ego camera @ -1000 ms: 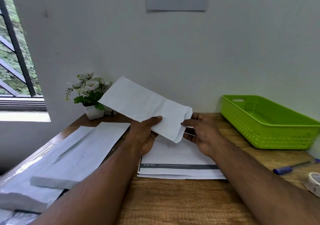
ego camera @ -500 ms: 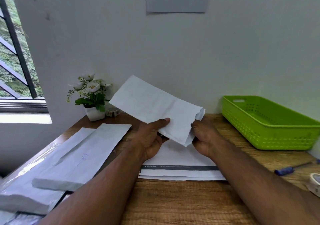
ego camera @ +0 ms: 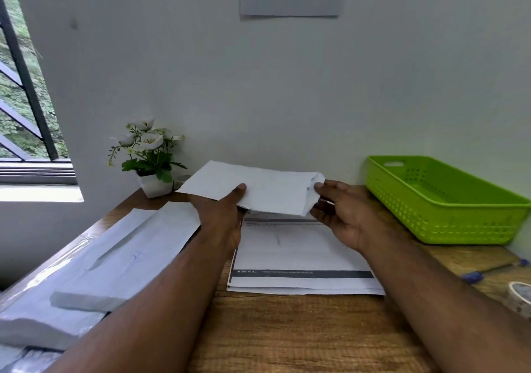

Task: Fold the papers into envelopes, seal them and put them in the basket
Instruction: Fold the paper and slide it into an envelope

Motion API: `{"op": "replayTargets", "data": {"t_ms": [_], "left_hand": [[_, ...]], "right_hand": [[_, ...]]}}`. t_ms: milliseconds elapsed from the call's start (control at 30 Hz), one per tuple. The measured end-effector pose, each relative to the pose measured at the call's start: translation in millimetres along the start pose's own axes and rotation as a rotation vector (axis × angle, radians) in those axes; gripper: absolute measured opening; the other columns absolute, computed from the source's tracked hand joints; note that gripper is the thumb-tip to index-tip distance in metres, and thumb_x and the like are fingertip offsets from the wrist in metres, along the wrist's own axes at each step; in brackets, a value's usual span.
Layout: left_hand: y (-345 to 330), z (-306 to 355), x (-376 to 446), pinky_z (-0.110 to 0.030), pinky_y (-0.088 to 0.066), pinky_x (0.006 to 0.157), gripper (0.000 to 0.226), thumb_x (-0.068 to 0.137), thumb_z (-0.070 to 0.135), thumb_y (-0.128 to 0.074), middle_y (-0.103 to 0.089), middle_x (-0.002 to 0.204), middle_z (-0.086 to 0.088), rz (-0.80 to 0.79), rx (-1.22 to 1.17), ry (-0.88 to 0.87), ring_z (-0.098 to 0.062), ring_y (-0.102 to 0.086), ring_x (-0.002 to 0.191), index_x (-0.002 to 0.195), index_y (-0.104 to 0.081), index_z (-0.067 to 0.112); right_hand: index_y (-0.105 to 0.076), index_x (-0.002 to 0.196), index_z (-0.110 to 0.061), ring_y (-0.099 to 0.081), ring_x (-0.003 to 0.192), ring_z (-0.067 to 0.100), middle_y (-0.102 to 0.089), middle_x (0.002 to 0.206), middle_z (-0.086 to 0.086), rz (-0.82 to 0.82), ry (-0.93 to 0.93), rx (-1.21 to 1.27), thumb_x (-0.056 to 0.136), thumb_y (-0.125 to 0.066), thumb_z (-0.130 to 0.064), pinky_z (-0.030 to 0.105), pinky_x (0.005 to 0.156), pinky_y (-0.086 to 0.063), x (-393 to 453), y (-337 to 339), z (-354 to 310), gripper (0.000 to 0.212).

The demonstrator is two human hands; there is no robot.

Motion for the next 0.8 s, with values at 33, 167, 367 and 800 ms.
{"op": "replayTargets", "data": {"t_ms": [33, 167, 367, 800], "left_hand": [[10, 4, 3, -0.052, -0.053, 0.089, 0.110, 0.059, 0.007, -0.088, -0.052, 0.136, -0.010, 0.091, 0.101, -0.021, -0.029, -0.058, 0.118, 0.142, -0.021, 0.035], [10, 32, -13, -0.045, -0.019, 0.118, 0.124, 0.073, 0.024, -0.084, 0.004, 0.160, -0.011, 0.285, 0.802, -0.236, -0.032, -0.008, 0.147, 0.151, 0.012, 0.037], [-64, 2, -57, -0.043, -0.034, 0.109, 0.024, 0.090, 0.034, -0.063, -0.064, 0.125, 0.010, -0.438, 1.454, -0.568, -0.008, -0.054, 0.120, 0.113, -0.067, 0.032], [-77, -44, -89, -0.033, -0.047, 0.096, 0.045, 0.077, 0.059, -0.068, -0.065, 0.119, 0.007, -0.804, 1.710, -0.317, -0.010, -0.056, 0.110, 0.107, -0.071, 0.026]], "right_hand": [[-0.063, 0.098, -0.008, -0.066, 0.064, 0.017, -0.069, 0.086, 0.009, 0.026, 0.012, -0.004, 0.088, -0.063, -0.004, 0.025, 0.050, -0.054, 0, 5, -3, 0.011], [-0.056, 0.106, -0.014, -0.064, 0.056, 0.021, -0.063, 0.090, 0.011, 0.110, 0.079, -0.139, 0.082, -0.064, 0.010, 0.029, 0.046, -0.056, 0, 19, -10, 0.035], [-0.064, 0.094, 0.000, -0.061, 0.050, 0.026, -0.062, 0.076, 0.021, 0.029, 0.005, -0.727, 0.090, -0.046, 0.007, 0.033, 0.050, -0.053, 1, 22, -11, 0.020], [-0.067, 0.085, -0.018, -0.055, 0.064, 0.008, -0.065, 0.073, -0.003, -0.152, 0.403, -1.099, 0.069, -0.082, -0.010, 0.021, 0.060, -0.043, 6, 15, -11, 0.024]]}}
Point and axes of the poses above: each hand's wrist, its own x-axis towards the middle knuckle, its own y-axis out of the back of the hand, z = x × y, the point moved 8 cm from there along x, towards the middle knuckle
